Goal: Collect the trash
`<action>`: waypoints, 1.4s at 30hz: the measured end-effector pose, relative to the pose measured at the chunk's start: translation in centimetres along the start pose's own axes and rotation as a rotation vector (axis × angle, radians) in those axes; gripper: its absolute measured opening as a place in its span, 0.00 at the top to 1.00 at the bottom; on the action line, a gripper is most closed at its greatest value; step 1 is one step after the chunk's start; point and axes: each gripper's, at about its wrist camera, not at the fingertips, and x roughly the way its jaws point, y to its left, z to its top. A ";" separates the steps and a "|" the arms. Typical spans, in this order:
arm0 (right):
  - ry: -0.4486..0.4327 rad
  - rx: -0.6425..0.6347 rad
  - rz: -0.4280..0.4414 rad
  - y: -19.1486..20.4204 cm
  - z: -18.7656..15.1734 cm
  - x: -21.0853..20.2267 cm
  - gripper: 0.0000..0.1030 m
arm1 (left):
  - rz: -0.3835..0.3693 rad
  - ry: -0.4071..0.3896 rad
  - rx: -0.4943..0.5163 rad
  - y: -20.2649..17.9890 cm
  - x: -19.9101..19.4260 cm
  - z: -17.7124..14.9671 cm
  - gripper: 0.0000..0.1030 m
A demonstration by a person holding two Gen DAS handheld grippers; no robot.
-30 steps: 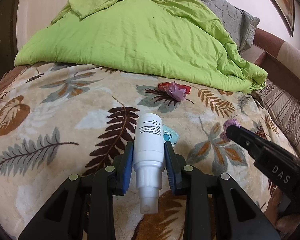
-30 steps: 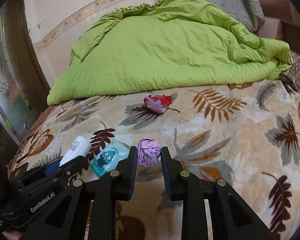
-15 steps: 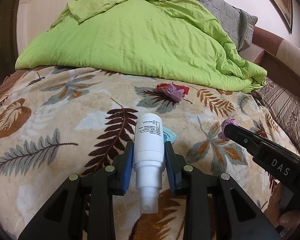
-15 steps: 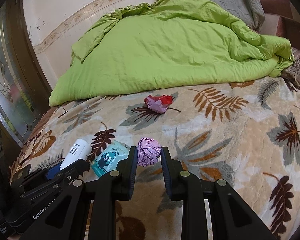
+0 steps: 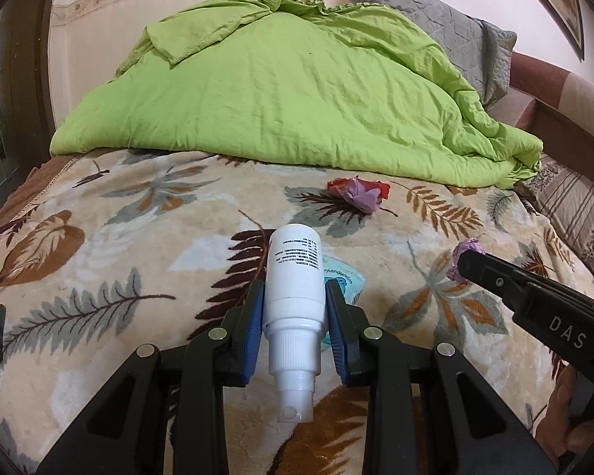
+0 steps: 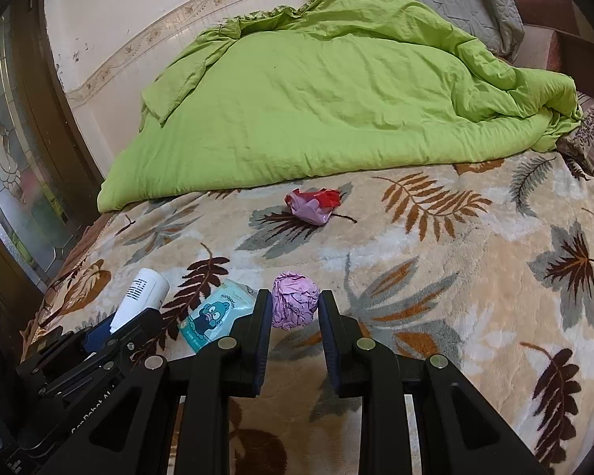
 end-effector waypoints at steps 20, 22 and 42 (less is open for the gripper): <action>-0.004 -0.010 0.008 0.5 0.2 -0.4 0.75 | 0.022 -0.007 0.011 0.0 -0.1 0.0 0.72; -0.005 -0.011 0.010 0.6 0.2 -0.5 0.75 | 0.020 -0.007 0.007 0.0 -0.1 0.0 0.72; -0.064 0.033 0.026 -0.3 -0.3 -5.1 0.75 | -0.103 -0.040 -0.023 -1.9 -4.8 -2.1 0.72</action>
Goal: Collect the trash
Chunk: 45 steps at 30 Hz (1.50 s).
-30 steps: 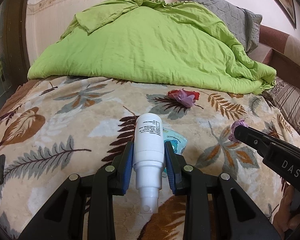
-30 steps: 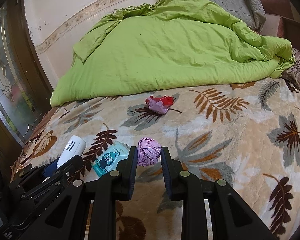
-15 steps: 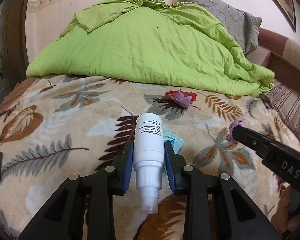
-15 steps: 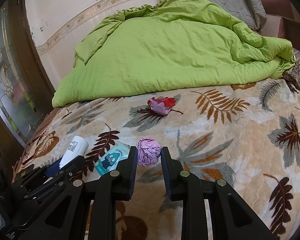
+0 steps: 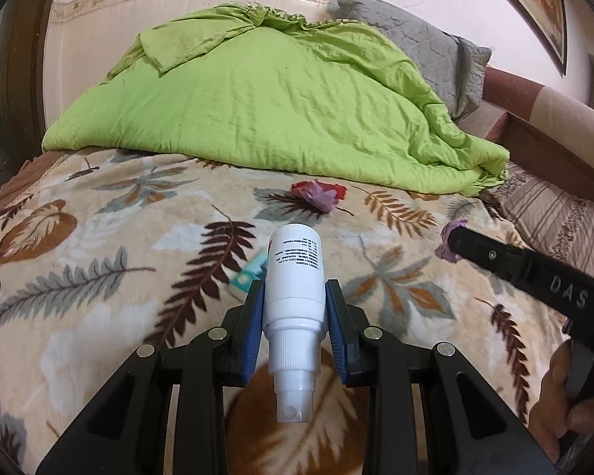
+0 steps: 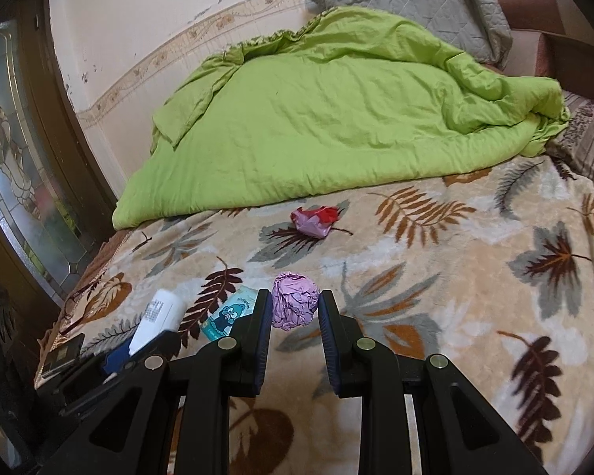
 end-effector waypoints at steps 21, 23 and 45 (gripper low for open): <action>0.040 0.144 0.007 -5.3 -6.5 -10.3 0.75 | 0.009 0.036 0.134 -6.1 -6.6 -7.0 0.72; 0.038 0.134 0.004 -5.4 -6.8 -10.9 0.75 | 0.021 0.030 0.148 -6.3 -7.0 -7.3 0.72; 0.020 0.060 0.009 -4.2 -7.8 -12.4 0.75 | 0.072 -0.004 0.206 -7.0 -8.2 -8.0 0.72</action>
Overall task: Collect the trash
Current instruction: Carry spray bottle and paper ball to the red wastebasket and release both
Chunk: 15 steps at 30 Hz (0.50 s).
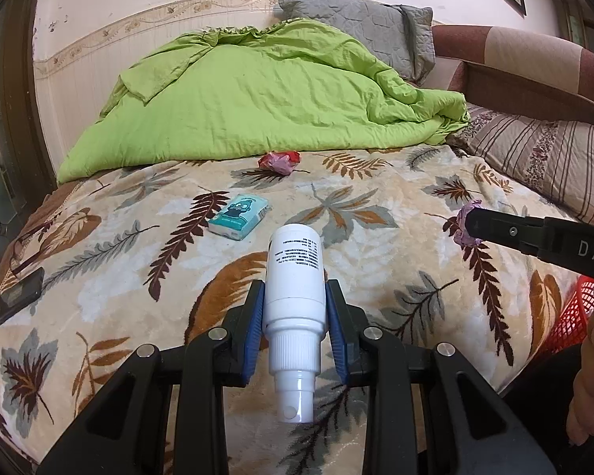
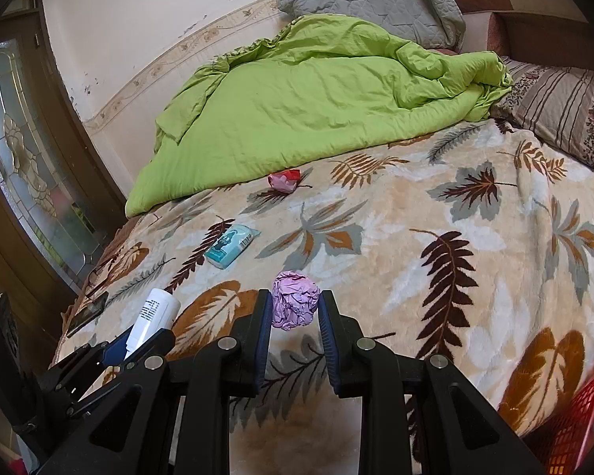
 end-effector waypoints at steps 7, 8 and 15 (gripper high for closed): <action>0.000 0.003 0.000 0.1 0.0 0.0 0.75 | 0.000 0.001 0.000 -0.1 0.0 0.0 0.72; 0.000 0.003 0.002 0.1 0.0 0.0 0.75 | 0.000 0.001 -0.001 -0.1 0.0 0.0 0.72; -0.001 0.020 0.025 -0.3 -0.5 -1.0 0.75 | -0.007 0.004 0.016 -0.4 0.0 -0.2 0.72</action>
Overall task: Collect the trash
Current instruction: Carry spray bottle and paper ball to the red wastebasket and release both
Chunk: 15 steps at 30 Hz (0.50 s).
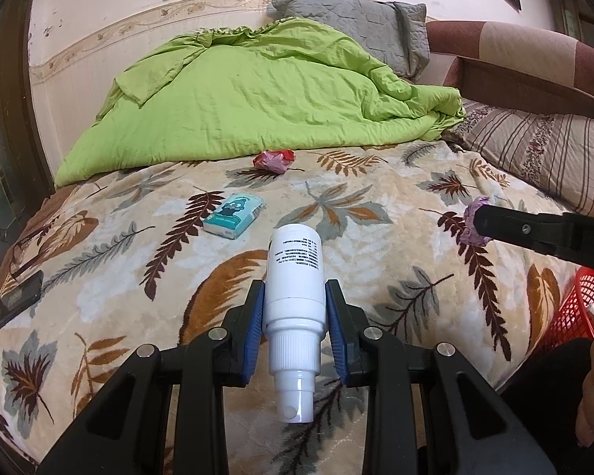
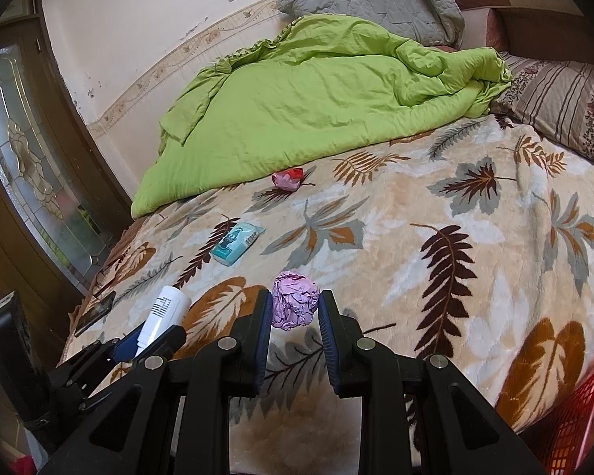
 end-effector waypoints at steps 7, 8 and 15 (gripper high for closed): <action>-0.009 0.045 0.027 -1.6 -0.4 -2.5 0.75 | -0.053 0.007 0.005 -1.0 -0.4 0.2 0.72; -0.023 0.054 0.026 -2.2 -0.5 -3.5 0.75 | -0.063 0.005 0.010 -1.3 -0.6 0.3 0.72; -0.086 0.159 -0.070 -9.4 -1.3 -10.3 0.75 | -0.153 -0.011 0.086 -5.6 -1.9 1.5 0.72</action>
